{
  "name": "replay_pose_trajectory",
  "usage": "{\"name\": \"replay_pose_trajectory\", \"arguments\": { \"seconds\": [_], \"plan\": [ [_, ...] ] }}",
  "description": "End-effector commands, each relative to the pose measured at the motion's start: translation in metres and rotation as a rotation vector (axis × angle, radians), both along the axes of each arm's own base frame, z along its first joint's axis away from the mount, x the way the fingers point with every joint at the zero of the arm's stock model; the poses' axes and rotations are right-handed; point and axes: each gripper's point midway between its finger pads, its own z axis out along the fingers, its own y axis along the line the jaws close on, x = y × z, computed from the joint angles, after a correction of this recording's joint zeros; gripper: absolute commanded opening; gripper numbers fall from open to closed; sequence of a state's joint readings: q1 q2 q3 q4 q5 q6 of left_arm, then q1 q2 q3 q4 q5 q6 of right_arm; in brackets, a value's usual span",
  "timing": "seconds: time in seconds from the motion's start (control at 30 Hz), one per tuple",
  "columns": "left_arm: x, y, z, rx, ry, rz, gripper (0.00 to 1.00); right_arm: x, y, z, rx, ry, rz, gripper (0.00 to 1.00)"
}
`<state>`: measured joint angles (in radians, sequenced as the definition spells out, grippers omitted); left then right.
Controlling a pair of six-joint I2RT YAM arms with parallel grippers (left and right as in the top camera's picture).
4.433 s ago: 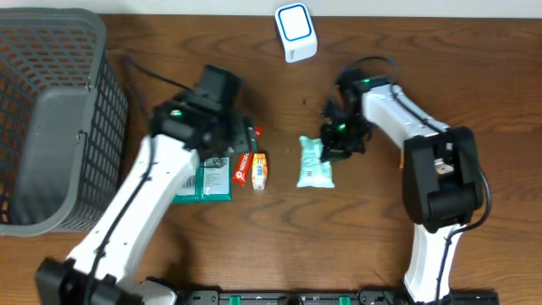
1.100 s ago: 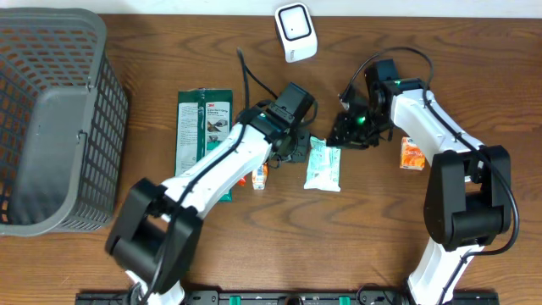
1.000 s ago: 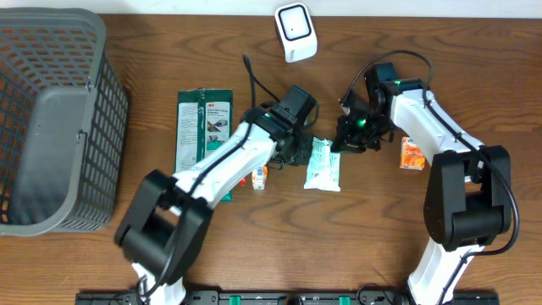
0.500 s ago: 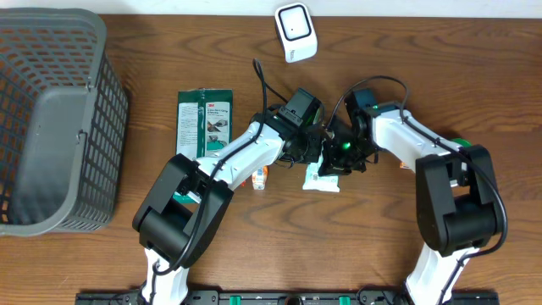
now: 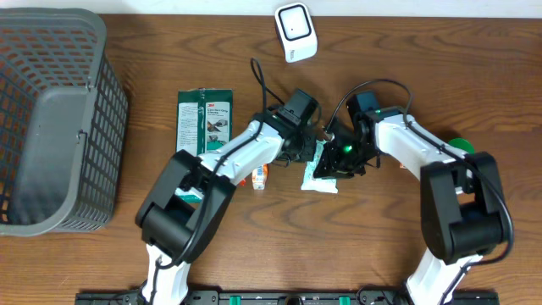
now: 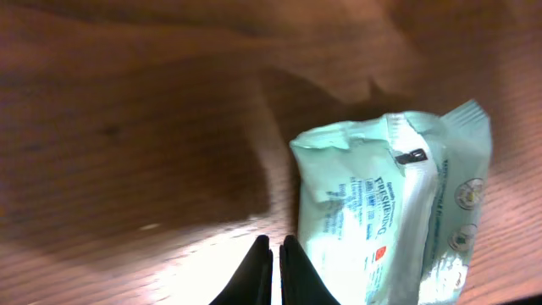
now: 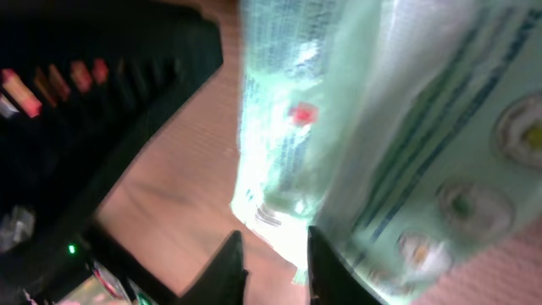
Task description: Scan the item barcode
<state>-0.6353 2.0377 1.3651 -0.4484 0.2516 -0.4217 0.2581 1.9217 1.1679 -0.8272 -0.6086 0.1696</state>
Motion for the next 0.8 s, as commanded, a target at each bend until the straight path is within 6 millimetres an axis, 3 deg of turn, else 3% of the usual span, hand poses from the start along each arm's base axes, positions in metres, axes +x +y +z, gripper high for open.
{"name": "replay_pose_trajectory", "arguments": {
  "seconds": [0.0, 0.07, 0.17, 0.23, 0.33, 0.47, 0.77],
  "plan": [
    [0.009, 0.008, 0.036, -0.022, -0.057, 0.032, 0.08, 0.026, 0.000, 0.050, 0.050, -0.168, 0.021, 0.34],
    [-0.003, 0.008, 0.036, -0.029, 0.000, 0.028, 0.08, 0.034, -0.009, 0.065, 0.032, -0.228, -0.001, 0.64],
    [-0.022, 0.009, 0.027, -0.026, 0.077, 0.018, 0.07, 0.041, -0.029, 0.068, -0.048, -0.270, -0.033, 0.79],
    [-0.032, 0.008, 0.023, -0.019, 0.104, 0.006, 0.08, 0.041, -0.041, 0.065, -0.099, -0.264, -0.052, 0.78],
    [-0.044, 0.009, 0.011, 0.004, 0.133, -0.009, 0.08, 0.038, -0.053, 0.057, -0.146, -0.211, -0.101, 0.68],
    [-0.052, 0.011, -0.008, 0.032, 0.169, -0.016, 0.08, 0.032, -0.054, 0.045, -0.153, -0.169, -0.104, 0.57],
    [-0.060, 0.013, -0.030, 0.063, 0.219, -0.021, 0.08, 0.021, -0.055, 0.009, -0.163, -0.129, -0.155, 0.53]
  ]
}}
